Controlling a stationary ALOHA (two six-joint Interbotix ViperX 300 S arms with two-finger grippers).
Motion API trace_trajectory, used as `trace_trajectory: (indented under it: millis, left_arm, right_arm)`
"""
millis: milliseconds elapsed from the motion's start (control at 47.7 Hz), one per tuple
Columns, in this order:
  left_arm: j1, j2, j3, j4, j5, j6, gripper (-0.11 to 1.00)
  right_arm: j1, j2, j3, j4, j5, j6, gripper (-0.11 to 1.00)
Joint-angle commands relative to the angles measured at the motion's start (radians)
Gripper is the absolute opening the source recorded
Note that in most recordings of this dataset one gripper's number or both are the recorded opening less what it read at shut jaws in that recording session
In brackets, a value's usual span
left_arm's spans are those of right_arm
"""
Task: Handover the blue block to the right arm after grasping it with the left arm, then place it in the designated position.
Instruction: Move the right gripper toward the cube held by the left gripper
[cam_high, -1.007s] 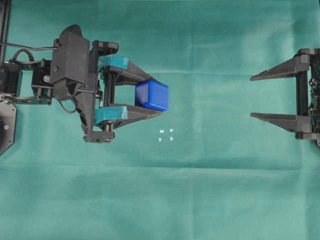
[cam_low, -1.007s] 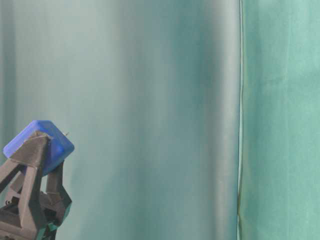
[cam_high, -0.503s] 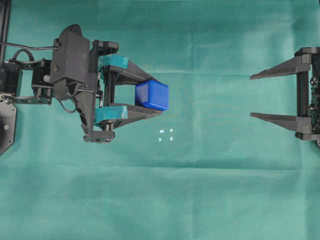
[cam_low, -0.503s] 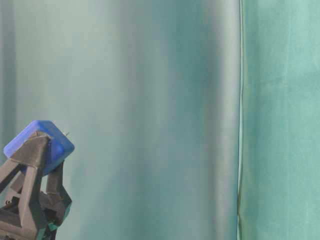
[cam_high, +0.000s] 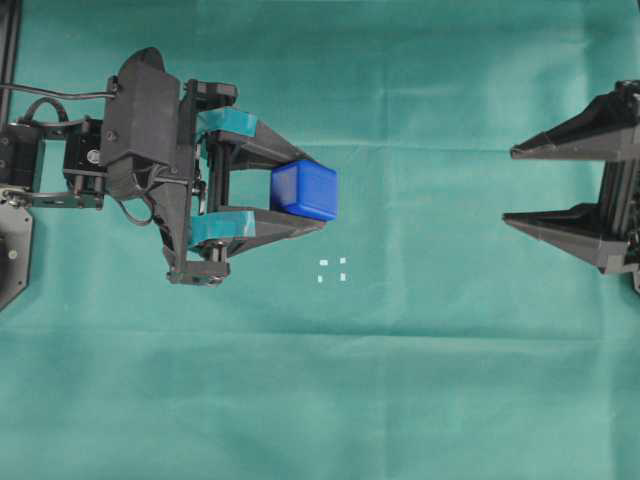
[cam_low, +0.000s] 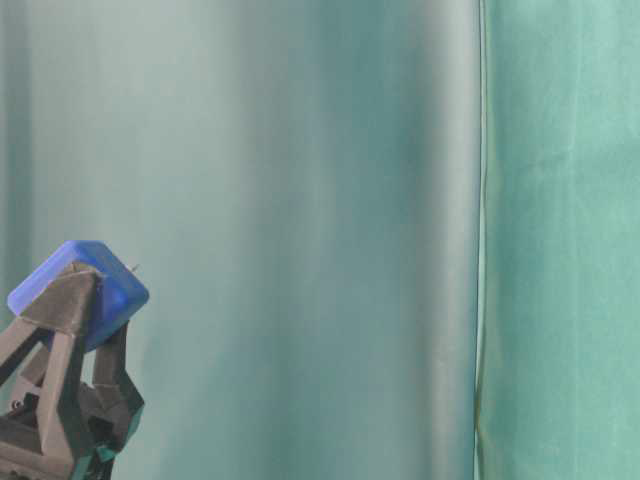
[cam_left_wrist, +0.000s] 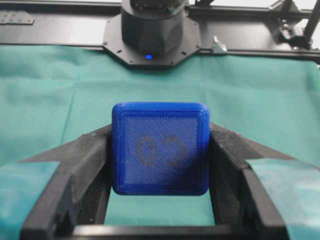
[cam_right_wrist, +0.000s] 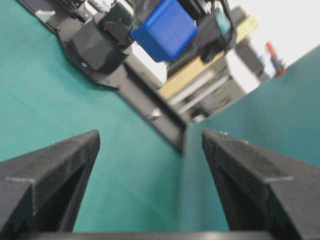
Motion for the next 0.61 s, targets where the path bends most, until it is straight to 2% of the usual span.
trace_trajectory:
  millis: [0,336,419,587]
  left_arm:
    - [0.002,-0.015,-0.014,-0.002,-0.009,0.0,0.47]
    - [0.002,-0.015,-0.014,-0.002,-0.009,0.0,0.47]
    - [0.002,-0.015,-0.014,-0.002,-0.009,0.0,0.47]
    - [0.002,-0.017,-0.014,-0.002,-0.008,0.0,0.47]
  right_arm:
    - [-0.002,0.003,-0.031,-0.051,-0.011,-0.043,0.9]
    - [-0.002,0.003,-0.034,-0.236,-0.021,-0.215,0.9]
    - [0.0,0.006,-0.034,-0.256,-0.023,-0.224,0.9]
    - [0.0,0.006,-0.034,-0.259,-0.026,-0.224,0.9]
